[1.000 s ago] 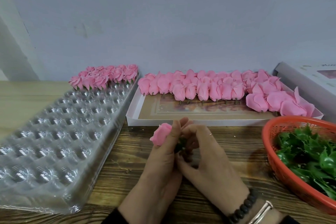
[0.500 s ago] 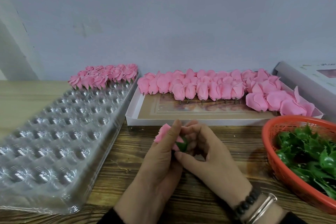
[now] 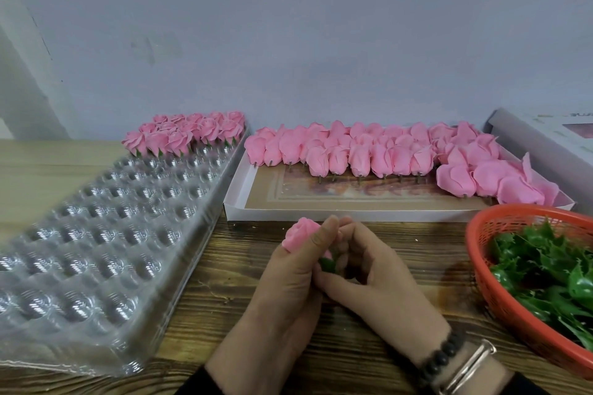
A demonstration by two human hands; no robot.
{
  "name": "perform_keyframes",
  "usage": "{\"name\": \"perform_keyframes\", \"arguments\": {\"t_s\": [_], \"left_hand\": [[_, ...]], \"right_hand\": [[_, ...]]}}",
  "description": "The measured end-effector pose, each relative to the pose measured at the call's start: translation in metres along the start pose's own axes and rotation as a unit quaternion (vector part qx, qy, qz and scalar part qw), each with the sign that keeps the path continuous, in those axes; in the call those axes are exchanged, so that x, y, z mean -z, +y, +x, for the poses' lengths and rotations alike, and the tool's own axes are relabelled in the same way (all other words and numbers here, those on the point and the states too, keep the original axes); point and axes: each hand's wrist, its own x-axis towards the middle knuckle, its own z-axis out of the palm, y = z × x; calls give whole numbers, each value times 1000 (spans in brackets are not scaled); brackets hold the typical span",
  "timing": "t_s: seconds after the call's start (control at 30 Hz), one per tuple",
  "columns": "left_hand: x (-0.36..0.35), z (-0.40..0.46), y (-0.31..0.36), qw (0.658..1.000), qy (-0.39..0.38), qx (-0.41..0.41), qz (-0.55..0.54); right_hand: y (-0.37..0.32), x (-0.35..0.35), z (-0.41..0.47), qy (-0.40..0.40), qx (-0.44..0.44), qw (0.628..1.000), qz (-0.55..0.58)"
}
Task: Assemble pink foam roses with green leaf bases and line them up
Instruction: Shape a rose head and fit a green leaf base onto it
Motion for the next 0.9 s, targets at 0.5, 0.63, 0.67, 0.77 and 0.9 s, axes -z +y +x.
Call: {"name": "perform_keyframes", "arguments": {"t_s": [0.5,0.63,0.67,0.77,0.9], "left_hand": [[14,0,6,866,75,-217,445],[12,-1,5,840,47,-181,510],[12,-2,5,827,40,-176,532],[12,-2,6,787,27,-170,593],[10,-4,6,776,8,-155,611]], "right_hand": [[0,15,1,73,55,995,-40],[-3,10,-3,11,117,983,-139],[-3,10,-3,4,122,982,-146],[-4,11,-3,5,125,982,-143],[-4,13,-2,-4,107,985,-132]]}}
